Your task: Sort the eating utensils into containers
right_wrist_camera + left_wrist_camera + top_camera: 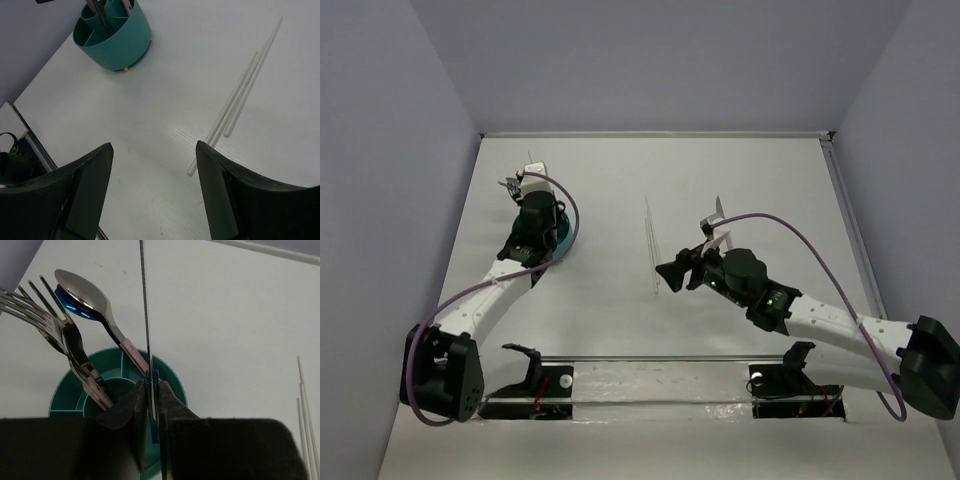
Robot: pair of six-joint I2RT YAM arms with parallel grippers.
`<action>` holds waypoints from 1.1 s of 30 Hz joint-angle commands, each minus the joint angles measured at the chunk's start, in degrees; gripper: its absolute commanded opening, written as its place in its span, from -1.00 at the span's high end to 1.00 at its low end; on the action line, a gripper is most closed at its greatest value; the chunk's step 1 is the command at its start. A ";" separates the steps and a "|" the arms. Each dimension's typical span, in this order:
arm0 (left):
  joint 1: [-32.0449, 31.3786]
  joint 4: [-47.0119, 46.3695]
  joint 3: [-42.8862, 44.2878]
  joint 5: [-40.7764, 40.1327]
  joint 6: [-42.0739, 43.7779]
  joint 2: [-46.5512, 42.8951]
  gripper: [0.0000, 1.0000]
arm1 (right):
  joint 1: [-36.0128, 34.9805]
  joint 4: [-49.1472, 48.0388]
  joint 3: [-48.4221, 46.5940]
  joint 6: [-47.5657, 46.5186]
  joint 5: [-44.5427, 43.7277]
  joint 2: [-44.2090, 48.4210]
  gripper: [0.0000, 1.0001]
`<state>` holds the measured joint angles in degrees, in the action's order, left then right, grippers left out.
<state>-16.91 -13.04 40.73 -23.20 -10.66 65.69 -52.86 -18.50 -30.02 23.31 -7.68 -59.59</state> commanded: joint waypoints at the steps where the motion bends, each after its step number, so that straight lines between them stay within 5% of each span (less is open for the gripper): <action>1: -0.23 -2.34 1.99 -0.71 0.64 0.93 1.00 | 0.30 -3.03 -0.13 -0.90 -1.02 1.06 -0.46; 6: -0.23 -0.86 1.98 -1.40 -1.20 2.59 0.94 | 0.30 -3.03 -0.30 -1.07 -1.37 0.44 -0.46; 12: -0.23 1.26 2.60 -3.16 -3.67 2.69 0.14 | 0.83 -2.33 -0.57 -1.16 -2.07 -0.26 -0.46; 21: -0.75 2.23 3.04 -2.90 -4.90 -2.49 -0.65 | 1.88 -0.32 -0.83 -1.25 -4.44 -0.35 -0.45; 27: -2.52 1.35 2.86 -0.11 -4.64 -13.11 -0.71 | 8.11 4.43 -1.88 1.47 -2.87 -0.79 -0.34; 33: -3.04 1.35 4.53 8.51 -7.27 -13.13 -0.71 | 14.88 15.66 -5.04 4.63 -5.84 -3.60 -0.34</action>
<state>-19.49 -10.52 42.59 -21.17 -15.84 52.12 -41.17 -11.00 -31.07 25.32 -10.41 -61.47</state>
